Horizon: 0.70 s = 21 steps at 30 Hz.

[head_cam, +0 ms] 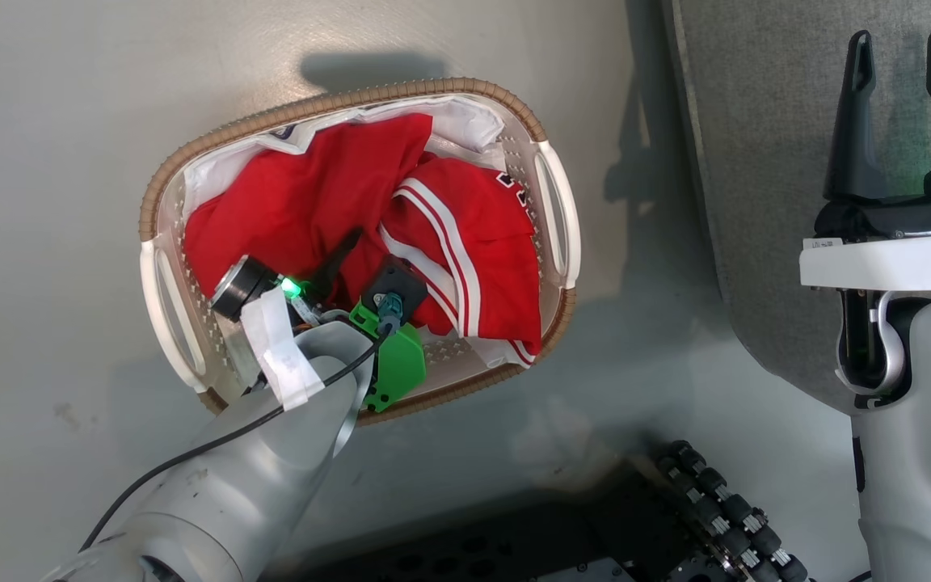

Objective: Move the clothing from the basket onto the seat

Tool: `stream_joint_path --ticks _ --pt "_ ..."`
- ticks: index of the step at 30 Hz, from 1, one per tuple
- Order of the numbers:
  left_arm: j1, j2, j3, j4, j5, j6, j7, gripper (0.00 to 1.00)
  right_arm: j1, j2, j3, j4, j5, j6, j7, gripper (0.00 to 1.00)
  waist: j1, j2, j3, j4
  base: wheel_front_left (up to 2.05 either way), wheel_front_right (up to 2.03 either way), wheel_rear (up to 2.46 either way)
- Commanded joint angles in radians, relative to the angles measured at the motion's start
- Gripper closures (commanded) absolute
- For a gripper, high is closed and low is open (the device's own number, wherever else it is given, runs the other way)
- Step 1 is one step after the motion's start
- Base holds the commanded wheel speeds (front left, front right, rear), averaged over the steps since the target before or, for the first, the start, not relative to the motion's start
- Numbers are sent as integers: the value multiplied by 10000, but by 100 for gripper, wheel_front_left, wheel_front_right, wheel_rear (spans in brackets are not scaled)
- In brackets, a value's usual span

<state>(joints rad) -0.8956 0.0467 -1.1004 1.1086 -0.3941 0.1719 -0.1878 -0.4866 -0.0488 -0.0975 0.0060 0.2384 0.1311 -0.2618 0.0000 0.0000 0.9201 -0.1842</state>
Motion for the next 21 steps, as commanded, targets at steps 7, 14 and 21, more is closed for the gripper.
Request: stream_joint_path --ticks 7,14,21 --pt "-249 67 -5 71 -604 189 -258 0 -124 -29 -39 88 21 -6 -49 0 0 0 -143 183 0 0 0" --pt "-237 67 72 201 -1204 19 -296 55 -150 -29 88 89 90 -6 -49 0 0 0 -179 201 0 0 0" --pt "-326 67 41 193 -1735 -294 -283 86 -73 -29 37 82 66 -6 -49 0 0 0 -66 139 0 0 0"
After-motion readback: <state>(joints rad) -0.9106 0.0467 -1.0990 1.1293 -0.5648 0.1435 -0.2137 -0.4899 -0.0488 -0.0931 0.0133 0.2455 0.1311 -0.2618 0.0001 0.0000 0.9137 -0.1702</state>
